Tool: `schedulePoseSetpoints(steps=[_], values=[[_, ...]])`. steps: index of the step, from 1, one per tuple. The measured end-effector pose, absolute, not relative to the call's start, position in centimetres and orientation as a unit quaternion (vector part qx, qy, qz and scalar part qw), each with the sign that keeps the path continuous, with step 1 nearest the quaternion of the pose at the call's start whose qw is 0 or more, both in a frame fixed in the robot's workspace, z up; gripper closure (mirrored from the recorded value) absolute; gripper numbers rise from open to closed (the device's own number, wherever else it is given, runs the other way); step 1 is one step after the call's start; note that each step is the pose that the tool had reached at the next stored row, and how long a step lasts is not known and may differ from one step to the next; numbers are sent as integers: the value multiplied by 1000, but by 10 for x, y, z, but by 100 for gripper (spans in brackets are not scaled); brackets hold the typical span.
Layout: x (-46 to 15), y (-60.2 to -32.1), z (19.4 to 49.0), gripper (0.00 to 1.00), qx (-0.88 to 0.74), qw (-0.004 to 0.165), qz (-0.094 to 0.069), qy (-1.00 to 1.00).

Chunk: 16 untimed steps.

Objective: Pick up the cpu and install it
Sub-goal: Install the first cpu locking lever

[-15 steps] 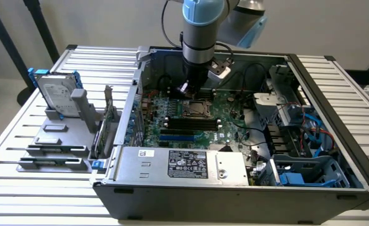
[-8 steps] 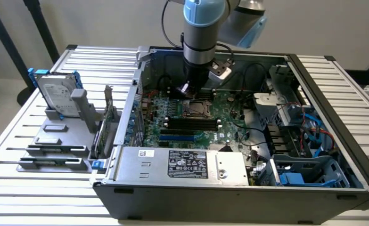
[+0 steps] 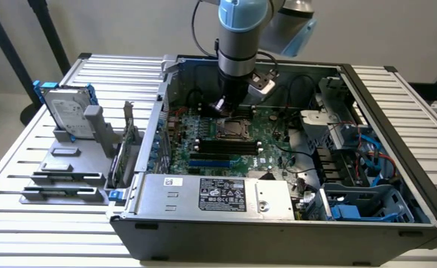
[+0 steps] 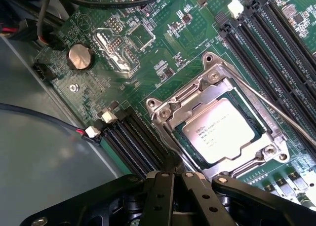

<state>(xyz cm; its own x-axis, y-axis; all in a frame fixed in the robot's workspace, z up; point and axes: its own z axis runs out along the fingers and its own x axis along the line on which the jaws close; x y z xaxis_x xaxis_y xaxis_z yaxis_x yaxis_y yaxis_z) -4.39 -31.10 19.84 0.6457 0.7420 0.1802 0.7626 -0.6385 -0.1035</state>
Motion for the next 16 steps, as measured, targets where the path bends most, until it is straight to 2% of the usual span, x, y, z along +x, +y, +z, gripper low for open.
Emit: schedulePoseSetpoints(steps=[7, 16], values=[[-51, -311, 217, 89, -903, 88, -61, -417], [-76, -311, 221, 89, -901, 100, -67, -416]])
